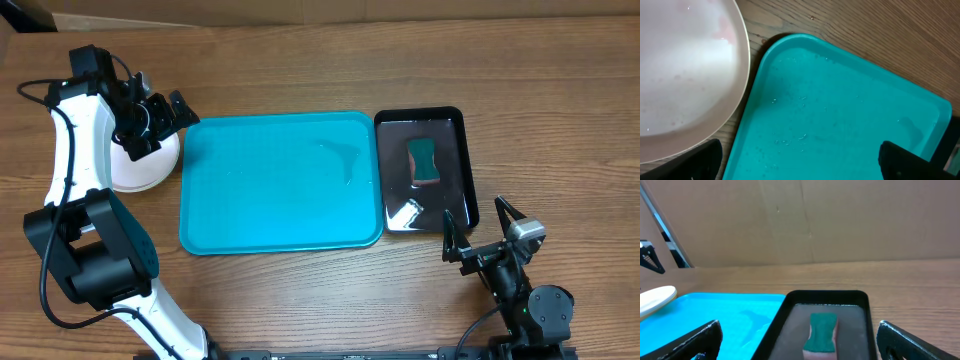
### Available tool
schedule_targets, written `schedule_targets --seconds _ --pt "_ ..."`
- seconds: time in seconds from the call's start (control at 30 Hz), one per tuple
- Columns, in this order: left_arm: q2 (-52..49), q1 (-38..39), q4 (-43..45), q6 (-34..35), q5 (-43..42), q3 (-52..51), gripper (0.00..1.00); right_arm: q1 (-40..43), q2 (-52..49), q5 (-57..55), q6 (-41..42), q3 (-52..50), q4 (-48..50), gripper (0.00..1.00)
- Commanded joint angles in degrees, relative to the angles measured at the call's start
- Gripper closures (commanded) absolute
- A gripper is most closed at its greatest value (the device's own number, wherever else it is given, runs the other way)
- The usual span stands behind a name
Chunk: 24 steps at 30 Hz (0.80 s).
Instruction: Clean dirty plates on tray and stack at the side
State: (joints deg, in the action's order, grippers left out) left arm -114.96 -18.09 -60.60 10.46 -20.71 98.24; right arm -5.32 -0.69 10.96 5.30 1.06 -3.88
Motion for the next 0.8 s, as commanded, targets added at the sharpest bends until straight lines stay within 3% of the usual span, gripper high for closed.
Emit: schedule_targets --seconds 0.0,0.17,0.77 --pt "2.10 0.11 -0.02 -1.07 0.37 1.33 0.00 0.26 0.52 0.02 -4.35 -0.61 0.26 0.00" --pt "2.10 0.11 -0.02 -1.07 0.37 1.33 0.00 0.24 0.52 0.48 -10.29 -0.61 0.09 0.00" --pt "2.10 0.13 0.00 -1.07 0.37 1.33 0.00 0.24 0.52 0.26 -10.25 -0.61 0.11 0.00"
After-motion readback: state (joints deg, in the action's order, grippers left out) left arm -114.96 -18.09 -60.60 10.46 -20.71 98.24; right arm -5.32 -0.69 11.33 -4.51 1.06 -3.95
